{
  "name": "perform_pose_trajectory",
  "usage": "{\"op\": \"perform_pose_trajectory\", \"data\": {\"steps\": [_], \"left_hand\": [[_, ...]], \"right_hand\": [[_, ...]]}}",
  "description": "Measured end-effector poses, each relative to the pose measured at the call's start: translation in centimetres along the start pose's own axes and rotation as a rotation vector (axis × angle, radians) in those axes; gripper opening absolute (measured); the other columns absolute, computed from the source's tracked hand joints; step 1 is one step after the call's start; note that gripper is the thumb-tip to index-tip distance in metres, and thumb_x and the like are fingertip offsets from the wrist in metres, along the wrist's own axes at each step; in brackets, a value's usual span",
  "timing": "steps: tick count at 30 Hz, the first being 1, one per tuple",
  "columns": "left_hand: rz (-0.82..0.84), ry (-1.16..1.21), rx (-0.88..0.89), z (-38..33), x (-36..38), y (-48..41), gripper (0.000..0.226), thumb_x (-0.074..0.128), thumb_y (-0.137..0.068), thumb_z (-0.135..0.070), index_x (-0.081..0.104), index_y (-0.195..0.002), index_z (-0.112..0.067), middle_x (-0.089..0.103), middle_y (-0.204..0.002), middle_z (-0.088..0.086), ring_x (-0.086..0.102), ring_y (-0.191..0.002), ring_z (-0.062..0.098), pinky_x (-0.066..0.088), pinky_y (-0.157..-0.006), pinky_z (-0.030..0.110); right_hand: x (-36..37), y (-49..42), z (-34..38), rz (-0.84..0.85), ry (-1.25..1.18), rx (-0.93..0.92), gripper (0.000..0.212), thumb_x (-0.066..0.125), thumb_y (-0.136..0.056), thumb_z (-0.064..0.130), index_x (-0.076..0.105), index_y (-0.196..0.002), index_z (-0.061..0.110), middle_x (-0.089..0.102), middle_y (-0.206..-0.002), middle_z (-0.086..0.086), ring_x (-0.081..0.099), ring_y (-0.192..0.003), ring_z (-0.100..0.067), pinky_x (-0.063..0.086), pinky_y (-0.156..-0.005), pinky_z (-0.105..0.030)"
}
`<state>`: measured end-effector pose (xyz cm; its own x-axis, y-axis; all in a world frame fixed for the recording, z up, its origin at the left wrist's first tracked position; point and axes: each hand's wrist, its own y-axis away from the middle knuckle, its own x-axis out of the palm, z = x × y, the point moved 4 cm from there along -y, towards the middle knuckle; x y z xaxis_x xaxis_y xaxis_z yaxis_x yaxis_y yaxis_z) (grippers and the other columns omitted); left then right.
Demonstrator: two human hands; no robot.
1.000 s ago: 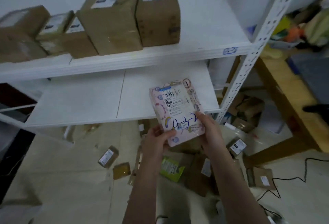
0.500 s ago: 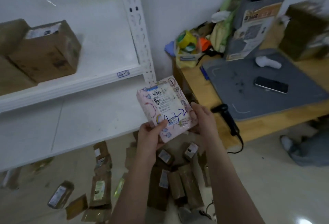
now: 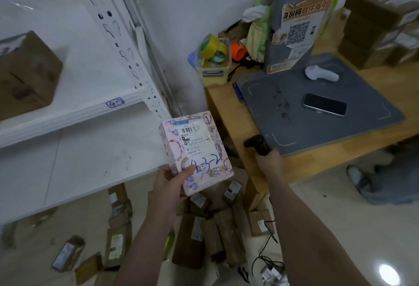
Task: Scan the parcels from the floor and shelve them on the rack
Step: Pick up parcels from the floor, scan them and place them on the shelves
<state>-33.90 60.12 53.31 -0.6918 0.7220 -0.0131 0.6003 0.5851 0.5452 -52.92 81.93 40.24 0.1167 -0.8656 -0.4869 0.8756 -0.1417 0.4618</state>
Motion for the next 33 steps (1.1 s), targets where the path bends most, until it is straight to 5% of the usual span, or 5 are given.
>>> {"op": "perform_pose_trajectory", "data": {"steps": [9,16,19,24,33], "left_hand": [[-0.079,0.021,0.007,0.7,-1.5,-1.5,0.046,0.082,-0.080,-0.016,0.056,-0.118,-0.010,0.073,-0.112,0.012,0.073,-0.095,0.028,0.056,-0.067,0.038],[-0.158,0.013,0.055,1.1,-3.2,-1.7,0.040,0.086,-0.076,-0.017,0.057,-0.104,-0.018,0.072,-0.111,0.010,0.073,-0.091,0.025,0.061,-0.075,0.044],[-0.179,0.015,0.079,0.7,-3.9,-1.4,0.048,0.090,-0.070,-0.018,0.058,-0.105,-0.020,0.074,-0.107,0.007,0.074,-0.092,0.026,0.060,-0.085,0.053],[-0.142,0.127,0.139,0.3,-4.4,-0.9,0.045,0.080,-0.079,-0.001,0.052,-0.114,-0.009,0.071,-0.107,0.007,0.072,-0.092,0.022,0.060,-0.074,0.035],[-0.170,0.166,0.217,0.7,-5.4,-0.3,0.054,0.080,-0.077,0.005,0.051,-0.121,-0.006,0.072,-0.109,0.008,0.071,-0.098,0.023,0.059,-0.081,0.038]], "right_hand": [[2.1,3.2,2.0,0.042,-0.099,-0.089,0.012,0.060,-0.084,0.010,0.060,-0.095,0.012,0.062,-0.082,-0.007,0.064,-0.084,-0.032,0.052,-0.065,-0.037],[2.8,12.9,8.5,0.215,-0.311,-0.340,0.020,0.070,-0.088,0.013,0.058,-0.087,0.029,0.064,-0.081,0.012,0.061,-0.075,-0.003,0.049,-0.067,-0.026],[3.5,16.1,9.4,0.288,-0.336,-0.400,0.016,0.072,-0.083,0.010,0.063,-0.082,0.023,0.069,-0.077,0.003,0.064,-0.075,-0.012,0.048,-0.067,-0.031],[5.0,19.1,10.2,0.352,-0.300,-0.451,0.015,0.071,-0.082,0.005,0.062,-0.083,0.016,0.065,-0.074,0.000,0.059,-0.067,-0.006,0.045,-0.062,-0.027],[6.0,21.6,10.4,0.407,-0.248,-0.524,0.018,0.067,-0.082,0.001,0.058,-0.079,0.015,0.055,-0.064,0.004,0.046,-0.054,0.000,0.037,-0.054,-0.021]]}}
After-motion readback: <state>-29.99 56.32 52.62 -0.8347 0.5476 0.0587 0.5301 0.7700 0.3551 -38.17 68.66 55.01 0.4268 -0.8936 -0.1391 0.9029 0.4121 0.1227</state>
